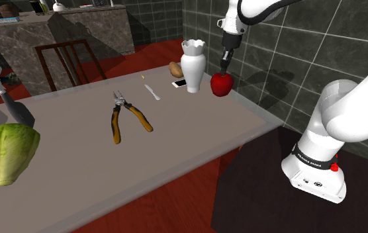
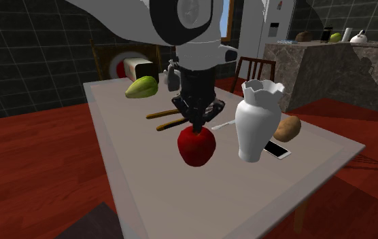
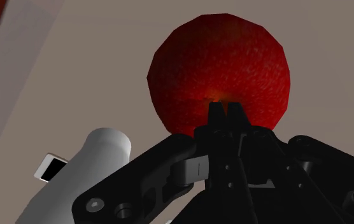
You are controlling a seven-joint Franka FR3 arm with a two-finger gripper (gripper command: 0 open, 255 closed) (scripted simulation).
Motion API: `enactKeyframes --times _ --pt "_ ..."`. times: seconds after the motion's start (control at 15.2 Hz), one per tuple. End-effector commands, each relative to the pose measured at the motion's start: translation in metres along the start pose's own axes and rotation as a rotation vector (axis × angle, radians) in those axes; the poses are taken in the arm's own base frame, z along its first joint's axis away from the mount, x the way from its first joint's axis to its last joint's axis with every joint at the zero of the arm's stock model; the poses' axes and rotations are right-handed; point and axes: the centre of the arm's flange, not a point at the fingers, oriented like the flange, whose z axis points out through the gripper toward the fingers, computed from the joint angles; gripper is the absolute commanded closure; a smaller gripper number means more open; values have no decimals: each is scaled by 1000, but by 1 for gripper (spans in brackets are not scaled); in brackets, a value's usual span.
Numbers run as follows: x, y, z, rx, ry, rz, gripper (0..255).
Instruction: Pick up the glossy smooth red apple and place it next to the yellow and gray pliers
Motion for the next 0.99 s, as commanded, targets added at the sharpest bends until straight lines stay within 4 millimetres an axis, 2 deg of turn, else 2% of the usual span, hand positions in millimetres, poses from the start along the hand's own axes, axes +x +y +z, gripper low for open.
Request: enactKeyframes --times 0.0,0.92 --pt "0 0 -11 0 0 0 255" --pt "10 -2 -84 0 0 0 255"
